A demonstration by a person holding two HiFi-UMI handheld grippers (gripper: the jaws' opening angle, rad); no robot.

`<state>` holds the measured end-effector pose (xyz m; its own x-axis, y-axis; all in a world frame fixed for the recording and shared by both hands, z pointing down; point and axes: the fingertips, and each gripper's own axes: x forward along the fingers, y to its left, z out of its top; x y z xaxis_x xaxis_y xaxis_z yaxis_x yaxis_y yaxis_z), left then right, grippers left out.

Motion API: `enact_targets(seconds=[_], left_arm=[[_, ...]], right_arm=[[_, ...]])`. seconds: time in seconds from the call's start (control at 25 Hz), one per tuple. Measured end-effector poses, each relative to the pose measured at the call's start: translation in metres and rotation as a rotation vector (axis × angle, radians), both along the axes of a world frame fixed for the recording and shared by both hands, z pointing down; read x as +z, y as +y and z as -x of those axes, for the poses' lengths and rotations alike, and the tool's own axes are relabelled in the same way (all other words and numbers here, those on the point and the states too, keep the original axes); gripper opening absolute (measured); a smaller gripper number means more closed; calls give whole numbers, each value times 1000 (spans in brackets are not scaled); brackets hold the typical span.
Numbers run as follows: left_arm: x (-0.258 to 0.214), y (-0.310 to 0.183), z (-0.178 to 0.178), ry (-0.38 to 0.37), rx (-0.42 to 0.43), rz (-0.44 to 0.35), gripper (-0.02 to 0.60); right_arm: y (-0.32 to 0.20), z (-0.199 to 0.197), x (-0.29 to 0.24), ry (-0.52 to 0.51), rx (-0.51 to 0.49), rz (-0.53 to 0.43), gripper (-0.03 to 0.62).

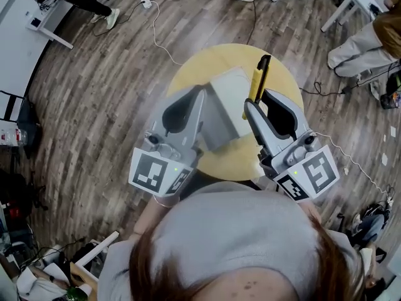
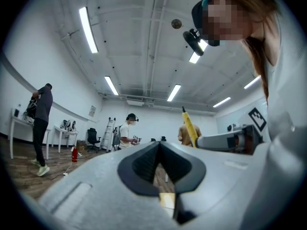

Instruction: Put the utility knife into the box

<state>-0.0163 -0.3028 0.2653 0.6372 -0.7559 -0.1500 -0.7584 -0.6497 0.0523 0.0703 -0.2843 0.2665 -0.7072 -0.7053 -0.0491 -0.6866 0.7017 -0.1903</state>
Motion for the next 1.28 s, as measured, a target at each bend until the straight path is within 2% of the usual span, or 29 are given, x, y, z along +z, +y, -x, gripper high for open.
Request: enact_targets(seconds=[0.2, 0.4, 0.8, 1.28], left_arm=[[1, -11, 8, 4, -1, -8, 2], [12, -21, 23, 6, -25, 20, 2], [23, -28, 41, 17, -62, 49, 2], [30, -27, 43, 16, -62, 69, 2]], right_arm=[[-6, 14, 7, -11, -34, 34, 120], [-20, 25, 30, -3, -53, 99, 120], [-35, 55, 101, 77, -100, 251, 120], [-42, 78, 174, 161, -112, 417, 120]])
